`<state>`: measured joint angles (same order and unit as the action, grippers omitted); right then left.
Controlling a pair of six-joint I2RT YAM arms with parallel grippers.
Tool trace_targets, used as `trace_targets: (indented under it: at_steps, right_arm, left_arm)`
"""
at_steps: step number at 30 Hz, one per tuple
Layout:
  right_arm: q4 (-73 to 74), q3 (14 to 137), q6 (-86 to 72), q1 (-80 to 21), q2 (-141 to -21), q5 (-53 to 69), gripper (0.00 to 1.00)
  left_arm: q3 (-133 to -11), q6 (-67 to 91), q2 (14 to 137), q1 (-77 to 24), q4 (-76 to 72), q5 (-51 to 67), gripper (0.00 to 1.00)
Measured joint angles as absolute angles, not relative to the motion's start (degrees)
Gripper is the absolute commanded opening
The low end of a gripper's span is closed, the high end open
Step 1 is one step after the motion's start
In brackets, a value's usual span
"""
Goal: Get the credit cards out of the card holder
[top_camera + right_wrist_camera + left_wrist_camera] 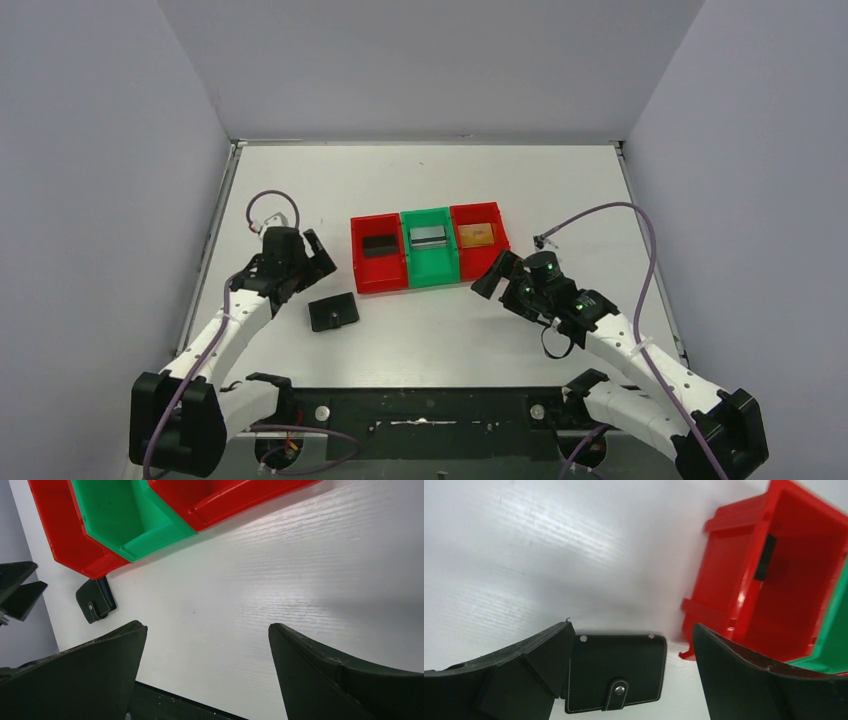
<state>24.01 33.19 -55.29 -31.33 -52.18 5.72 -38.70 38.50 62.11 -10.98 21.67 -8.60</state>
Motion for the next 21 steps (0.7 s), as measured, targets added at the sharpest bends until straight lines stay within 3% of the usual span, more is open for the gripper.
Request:
trace_targets:
  at_steps: [4, 21]
  right_arm:
    - [24.4, 33.2, -56.7, -33.1, -52.4, 4.4, 0.98]
    - [32.8, 34.5, -59.5, -33.5, -46.0, -1.6, 0.98]
  left_arm:
    - [-34.4, 41.1, 63.5, -11.0, 23.0, -8.1, 0.8]
    - [-33.5, 48.4, 72.7, -13.7, 25.3, -13.6, 0.77]
